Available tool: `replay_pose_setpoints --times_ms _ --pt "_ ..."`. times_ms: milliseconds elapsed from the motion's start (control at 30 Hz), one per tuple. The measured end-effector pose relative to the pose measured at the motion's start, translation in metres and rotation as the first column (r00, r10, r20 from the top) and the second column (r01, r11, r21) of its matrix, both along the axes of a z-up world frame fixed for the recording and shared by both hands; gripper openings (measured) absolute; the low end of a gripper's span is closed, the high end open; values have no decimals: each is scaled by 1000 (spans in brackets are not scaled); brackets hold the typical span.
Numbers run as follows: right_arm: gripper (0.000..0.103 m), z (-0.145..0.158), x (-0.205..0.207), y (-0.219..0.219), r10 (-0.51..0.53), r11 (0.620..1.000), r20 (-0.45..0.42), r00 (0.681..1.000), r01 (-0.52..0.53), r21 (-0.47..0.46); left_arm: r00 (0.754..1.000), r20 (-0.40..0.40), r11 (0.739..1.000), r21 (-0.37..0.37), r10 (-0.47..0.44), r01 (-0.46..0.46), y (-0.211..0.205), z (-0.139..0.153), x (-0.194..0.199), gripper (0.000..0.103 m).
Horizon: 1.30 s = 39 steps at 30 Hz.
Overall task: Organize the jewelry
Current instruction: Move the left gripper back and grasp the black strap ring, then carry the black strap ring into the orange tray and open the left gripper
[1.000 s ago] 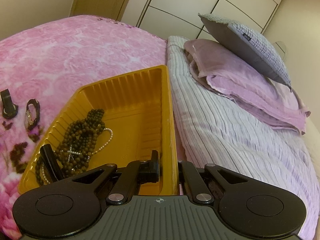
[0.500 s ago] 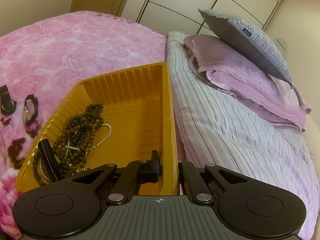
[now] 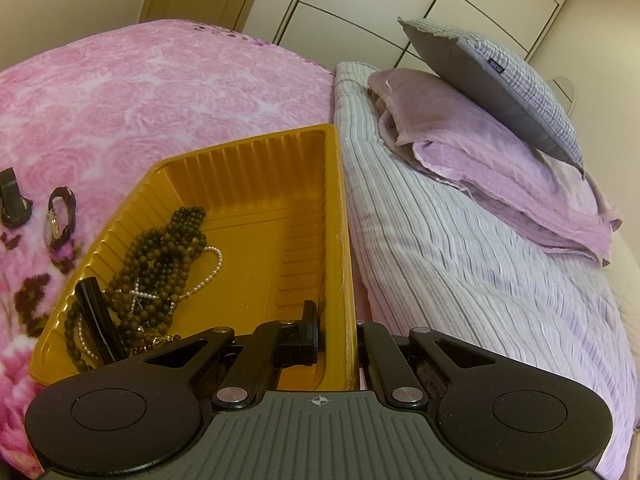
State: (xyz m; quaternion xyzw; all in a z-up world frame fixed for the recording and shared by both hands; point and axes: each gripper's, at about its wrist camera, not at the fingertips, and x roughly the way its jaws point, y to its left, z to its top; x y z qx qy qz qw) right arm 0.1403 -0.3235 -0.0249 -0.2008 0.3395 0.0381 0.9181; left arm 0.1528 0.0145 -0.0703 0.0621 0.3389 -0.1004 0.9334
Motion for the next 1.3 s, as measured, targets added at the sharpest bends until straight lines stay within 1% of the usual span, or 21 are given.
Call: replay_pose_setpoints --times_ms 100,200,233,267,367,767,933,1300 --pt "3 -1 1 1 0 1000 0 1000 0 -2 1000 -1 1000 -3 -11 11 -1 0 3 33" --pt "3 -1 1 1 0 1000 0 1000 0 -3 1000 -4 1000 1 -22 22 -3 -1 4 26" --pt "3 -1 1 1 0 1000 0 1000 0 -3 1000 -5 1000 4 -27 27 -3 -1 4 19" --pt "3 -1 1 1 0 1000 0 1000 0 -3 1000 -8 1000 5 -28 28 -4 -1 4 14" --pt "3 -1 1 1 0 1000 0 1000 0 -2 1000 -4 1000 2 -29 29 -2 0 4 8" --pt "3 0 0 1 2 1000 4 1000 -2 3 1000 11 998 -63 -21 22 3 18 -6 7" --pt "3 2 -1 1 4 1000 7 1000 -4 8 999 29 999 -43 -24 25 3 26 -11 7" --pt "3 3 -1 2 8 1000 12 1000 -8 15 999 47 999 -35 -19 20 9 41 -18 7"
